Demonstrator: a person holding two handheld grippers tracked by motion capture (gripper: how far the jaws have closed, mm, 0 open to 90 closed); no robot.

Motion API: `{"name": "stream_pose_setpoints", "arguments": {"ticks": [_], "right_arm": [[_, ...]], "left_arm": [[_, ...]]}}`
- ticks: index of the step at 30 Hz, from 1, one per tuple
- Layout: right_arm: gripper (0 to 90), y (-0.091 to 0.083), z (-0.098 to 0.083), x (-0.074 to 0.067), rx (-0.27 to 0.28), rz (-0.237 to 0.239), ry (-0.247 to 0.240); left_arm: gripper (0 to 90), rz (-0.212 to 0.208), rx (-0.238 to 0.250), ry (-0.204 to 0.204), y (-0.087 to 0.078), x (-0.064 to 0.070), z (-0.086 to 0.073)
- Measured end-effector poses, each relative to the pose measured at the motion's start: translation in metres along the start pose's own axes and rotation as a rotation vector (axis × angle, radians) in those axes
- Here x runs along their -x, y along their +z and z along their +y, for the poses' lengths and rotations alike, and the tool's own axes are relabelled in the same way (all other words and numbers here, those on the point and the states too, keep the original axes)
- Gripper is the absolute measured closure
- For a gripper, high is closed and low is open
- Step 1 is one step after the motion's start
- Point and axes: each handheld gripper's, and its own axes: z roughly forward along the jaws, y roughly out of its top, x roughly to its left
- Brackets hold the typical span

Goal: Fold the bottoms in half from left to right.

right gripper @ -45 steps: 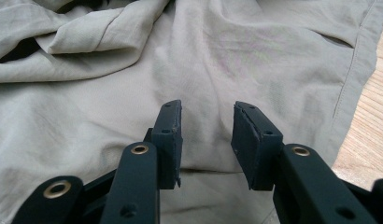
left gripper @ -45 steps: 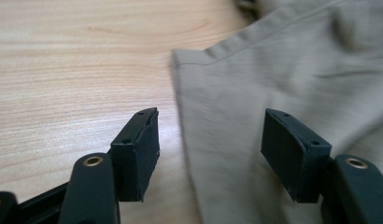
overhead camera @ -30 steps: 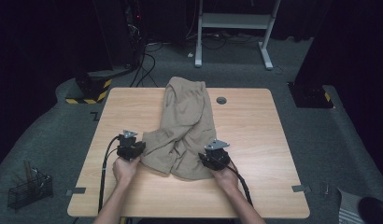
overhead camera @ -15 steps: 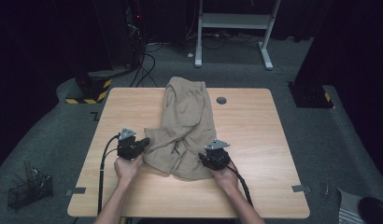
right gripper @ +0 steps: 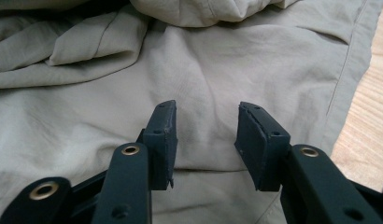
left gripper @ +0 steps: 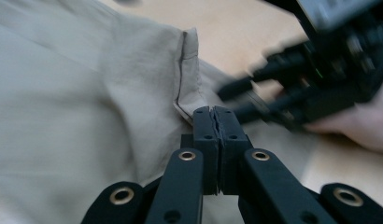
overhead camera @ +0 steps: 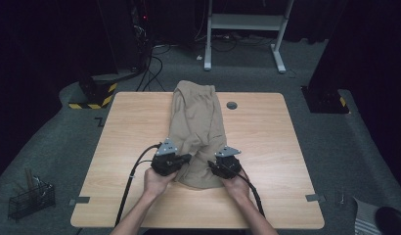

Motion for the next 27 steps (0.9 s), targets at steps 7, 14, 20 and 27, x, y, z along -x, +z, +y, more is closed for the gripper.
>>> {"name": "stream_pose_setpoints", "arguments": {"ticks": [7,14,20,27], "right_arm": [[49.9,-0.008,-0.003,0.0,-0.015,-0.001,0.008],[49.3,-0.016,-0.003,0.0,-0.011,-0.017,0.004],[49.2,-0.009,-0.008,0.004,-0.005,-0.026,0.018],[49.4,0.001,0.001,0.004,-0.001,-0.032,0.018]], "left_arm": [[78.0,0.011,-0.011,0.019,-0.004,0.007,-0.011],[49.4,0.122,0.027,-0.018,-0.02,0.004,-0.023],[47.3,0.147,-0.003,-0.041,-0.015,-0.003,-0.029],[66.4,0.179,-0.039,-0.063,0.002,-0.016,-0.025]]}}
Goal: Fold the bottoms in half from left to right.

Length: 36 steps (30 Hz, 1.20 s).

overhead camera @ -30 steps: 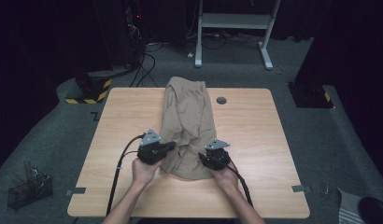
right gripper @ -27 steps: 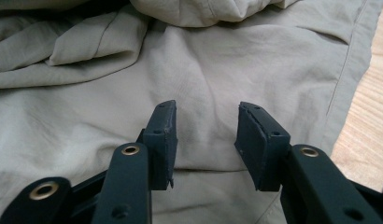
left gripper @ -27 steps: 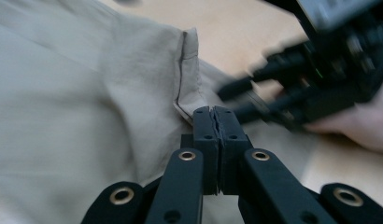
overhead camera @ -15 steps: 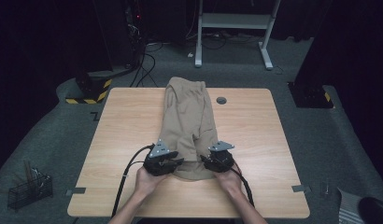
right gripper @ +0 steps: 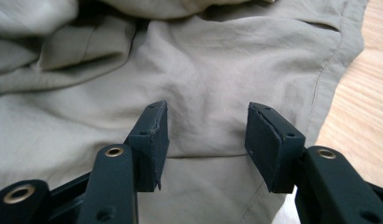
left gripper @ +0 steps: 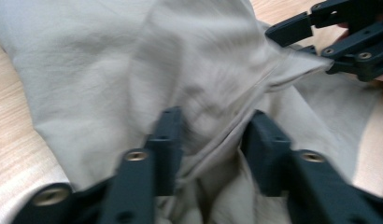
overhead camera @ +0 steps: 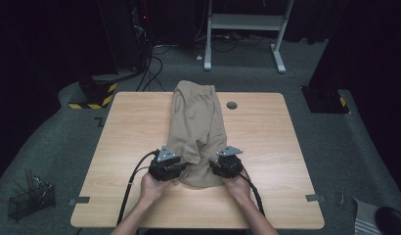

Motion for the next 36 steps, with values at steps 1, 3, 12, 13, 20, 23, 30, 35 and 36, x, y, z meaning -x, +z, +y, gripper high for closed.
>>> {"name": "stream_pose_setpoints", "arguments": {"ticks": [1,3,12,13,20,23,30,35,36], "right_arm": [[49.4,0.005,0.004,-0.001,-0.001,-0.005,0.015],[49.4,0.007,0.006,-0.001,-0.003,-0.009,0.019],[49.4,0.01,0.009,-0.003,-0.005,-0.013,0.024],[49.4,0.01,0.009,-0.003,-0.005,-0.013,0.024],[45.7,0.005,0.007,-0.001,-0.017,0.004,0.033],[45.5,-0.006,0.003,0.0,-0.003,0.01,0.04],[45.9,-0.036,0.008,-0.003,0.085,0.074,0.027],[44.5,-0.041,0.017,-0.014,0.119,0.112,-0.001],[44.2,-0.042,0.017,-0.015,0.124,0.114,0.001]], "left_arm": [[76.9,0.002,0.003,-0.011,0.001,-0.001,0.0],[82.1,0.006,0.012,-0.026,0.0,-0.004,0.001],[87.9,-0.03,0.013,0.053,-0.003,0.013,0.004],[87.8,-0.04,-0.002,0.054,0.0,0.014,0.004],[71.8,-0.037,-0.004,0.056,-0.007,0.017,0.001],[59.3,-0.021,0.006,0.043,-0.016,0.017,-0.001],[47.5,0.022,-0.013,0.061,-0.02,0.02,-0.008],[47.6,0.055,-0.054,0.067,-0.005,0.024,-0.006],[47.4,0.064,-0.066,0.071,-0.001,0.025,-0.006]]}}
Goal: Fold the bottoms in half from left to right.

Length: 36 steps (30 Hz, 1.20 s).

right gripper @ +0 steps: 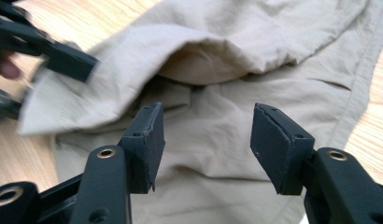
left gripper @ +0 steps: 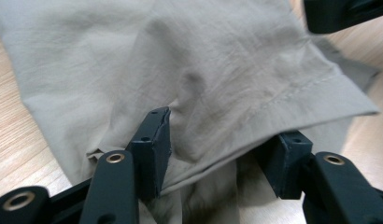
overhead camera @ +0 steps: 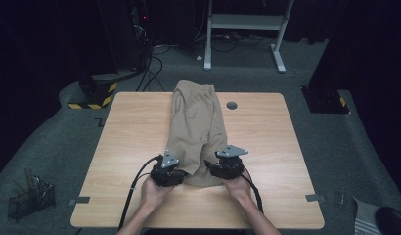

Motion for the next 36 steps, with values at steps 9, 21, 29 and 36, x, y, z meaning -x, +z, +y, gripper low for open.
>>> {"name": "stream_pose_setpoints", "arguments": {"ticks": [9,21,29,36], "right_arm": [[44.7,0.0,0.0,-0.006,0.002,0.061,0.005],[53.7,0.018,0.01,-0.018,0.009,0.141,0.014],[53.2,0.009,0.012,-0.018,0.032,0.148,0.014],[52.4,0.013,0.013,-0.022,0.009,0.164,0.022]], "left_arm": [[42.0,0.043,-0.037,0.025,0.013,0.007,0.001],[36.6,0.071,-0.056,0.043,0.019,0.008,-0.002],[36.5,0.084,-0.062,0.043,0.019,0.009,-0.001],[35.9,0.092,-0.072,0.053,0.02,0.011,-0.001]]}}
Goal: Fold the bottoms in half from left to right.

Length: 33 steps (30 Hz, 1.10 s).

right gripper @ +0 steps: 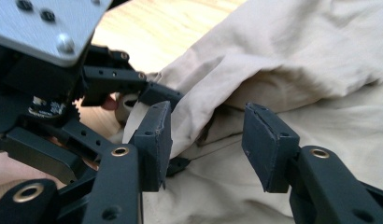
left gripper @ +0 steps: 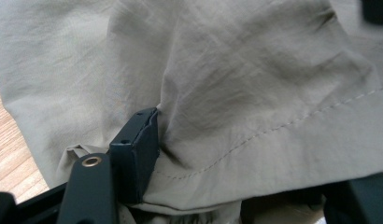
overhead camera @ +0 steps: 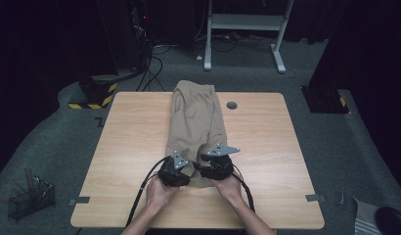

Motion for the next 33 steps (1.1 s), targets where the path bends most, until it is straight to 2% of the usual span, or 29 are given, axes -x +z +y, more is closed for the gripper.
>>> {"name": "stream_pose_setpoints", "arguments": {"ticks": [2,3,8,9,14,18,21,25,29,31,33], "right_arm": [[54.7,0.003,-0.001,-0.002,-0.012,0.004,0.0],[58.7,0.005,-0.001,-0.002,-0.018,0.0,-0.003],[86.0,0.014,-0.006,0.004,-0.051,-0.029,-0.005],[88.9,0.014,-0.008,0.005,-0.052,-0.03,-0.007],[90.0,0.01,-0.013,0.008,-0.052,-0.015,-0.012],[90.0,0.004,-0.012,0.008,-0.029,-0.021,-0.024],[90.0,-0.004,-0.01,0.011,-0.005,-0.038,-0.023],[90.0,-0.018,-0.009,0.019,0.026,-0.068,-0.014],[90.0,-0.035,-0.012,0.033,0.053,-0.094,0.006],[90.0,-0.039,-0.016,0.038,0.049,-0.097,0.012],[89.9,-0.042,-0.023,0.041,0.026,-0.096,0.029]], "left_arm": [[35.5,0.002,0.001,0.001,0.001,0.0,0.0],[35.2,0.005,0.002,-0.001,0.001,0.001,0.0],[35.0,0.003,0.009,-0.009,0.0,0.0,-0.002],[35.0,0.004,0.012,-0.013,-0.001,-0.001,-0.002],[33.7,0.015,0.021,-0.019,-0.006,-0.001,-0.005],[32.6,0.037,0.043,-0.012,-0.014,-0.002,-0.009],[30.0,0.067,0.05,-0.025,-0.021,-0.005,-0.013],[26.4,0.098,0.026,-0.065,-0.026,-0.014,-0.021],[25.9,0.09,0.015,-0.139,-0.028,-0.024,-0.033],[25.8,0.078,0.014,-0.169,-0.03,-0.026,-0.035],[26.4,0.063,0.027,-0.178,-0.034,-0.026,-0.037]]}}
